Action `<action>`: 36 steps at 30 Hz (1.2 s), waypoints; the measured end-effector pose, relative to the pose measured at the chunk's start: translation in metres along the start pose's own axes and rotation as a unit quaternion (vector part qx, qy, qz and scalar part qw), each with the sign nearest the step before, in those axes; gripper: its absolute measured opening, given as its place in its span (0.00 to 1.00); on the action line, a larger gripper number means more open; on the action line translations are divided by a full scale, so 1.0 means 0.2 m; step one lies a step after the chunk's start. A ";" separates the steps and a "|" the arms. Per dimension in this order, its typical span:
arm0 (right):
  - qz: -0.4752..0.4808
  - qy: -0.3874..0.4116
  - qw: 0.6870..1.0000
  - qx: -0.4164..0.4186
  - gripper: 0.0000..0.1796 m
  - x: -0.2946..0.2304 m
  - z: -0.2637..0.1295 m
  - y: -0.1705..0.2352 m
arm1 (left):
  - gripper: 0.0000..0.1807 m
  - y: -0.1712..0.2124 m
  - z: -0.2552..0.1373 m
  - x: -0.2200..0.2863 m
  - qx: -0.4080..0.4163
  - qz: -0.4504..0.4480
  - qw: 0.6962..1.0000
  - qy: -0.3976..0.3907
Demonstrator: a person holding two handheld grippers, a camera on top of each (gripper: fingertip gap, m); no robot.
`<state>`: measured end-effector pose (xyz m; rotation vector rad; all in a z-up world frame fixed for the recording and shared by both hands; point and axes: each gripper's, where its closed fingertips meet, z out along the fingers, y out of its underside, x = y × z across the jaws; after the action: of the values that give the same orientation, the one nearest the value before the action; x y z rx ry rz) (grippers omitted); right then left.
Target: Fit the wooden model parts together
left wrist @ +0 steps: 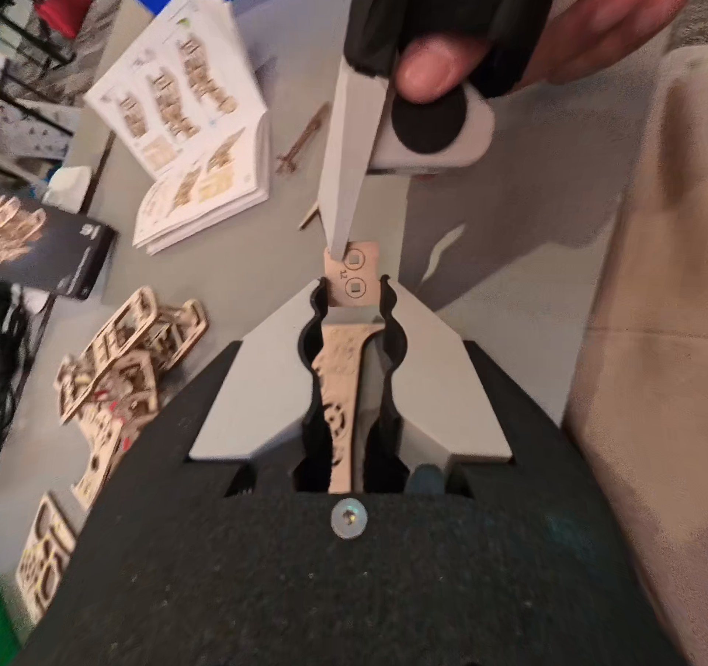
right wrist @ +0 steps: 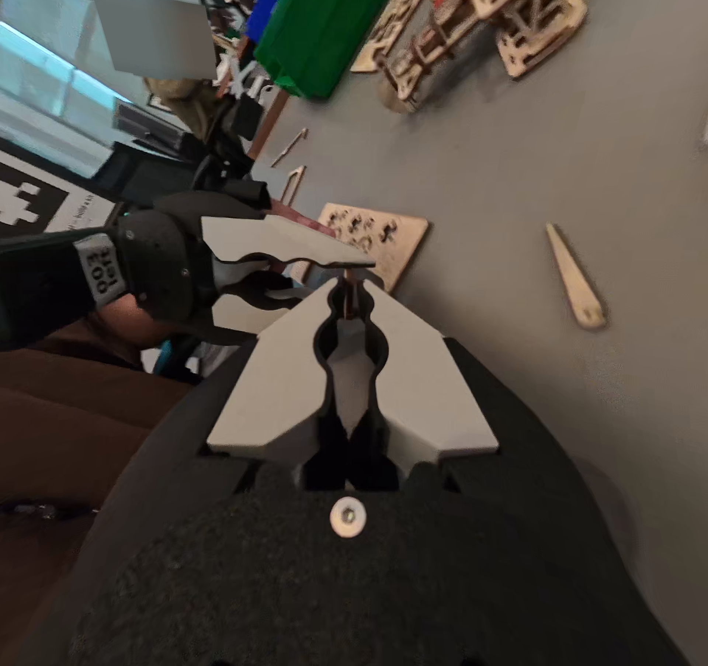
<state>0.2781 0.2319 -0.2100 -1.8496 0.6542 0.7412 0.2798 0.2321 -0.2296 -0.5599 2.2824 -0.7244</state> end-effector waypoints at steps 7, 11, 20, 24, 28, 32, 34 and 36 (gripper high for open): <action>0.014 0.085 0.996 0.009 0.04 0.02 -0.29 0.32 | 0.13 -0.18 0.12 0.34 0.034 0.031 0.997 0.065; 0.001 0.085 0.996 0.034 0.03 0.03 -0.34 0.37 | 0.13 -0.25 0.13 0.41 0.073 0.042 0.994 0.064; 0.005 0.068 0.997 0.034 0.01 0.04 -0.34 0.36 | 0.14 -0.28 0.14 0.41 0.086 0.050 0.993 0.057; 0.023 0.060 0.997 0.038 0.02 0.04 -0.36 0.35 | 0.14 -0.28 0.15 0.41 0.082 0.041 0.994 0.063; 0.014 0.070 0.997 0.036 0.01 0.05 -0.36 0.36 | 0.14 -0.27 0.15 0.41 0.081 0.039 0.994 0.066; -0.006 0.099 0.995 0.031 0.02 0.07 -0.36 0.37 | 0.14 -0.27 0.15 0.41 0.074 0.035 0.994 0.073; -0.006 0.106 0.994 0.035 0.03 0.08 -0.36 0.37 | 0.14 -0.27 0.15 0.41 0.072 0.034 0.994 0.071; -0.001 0.111 0.993 0.040 0.03 0.09 -0.36 0.36 | 0.14 -0.27 0.16 0.40 0.069 0.036 0.995 0.064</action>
<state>0.2522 0.1377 -0.2440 -1.8741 0.8118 0.5038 0.2573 0.1358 -0.2538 -0.3743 2.3341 -0.8980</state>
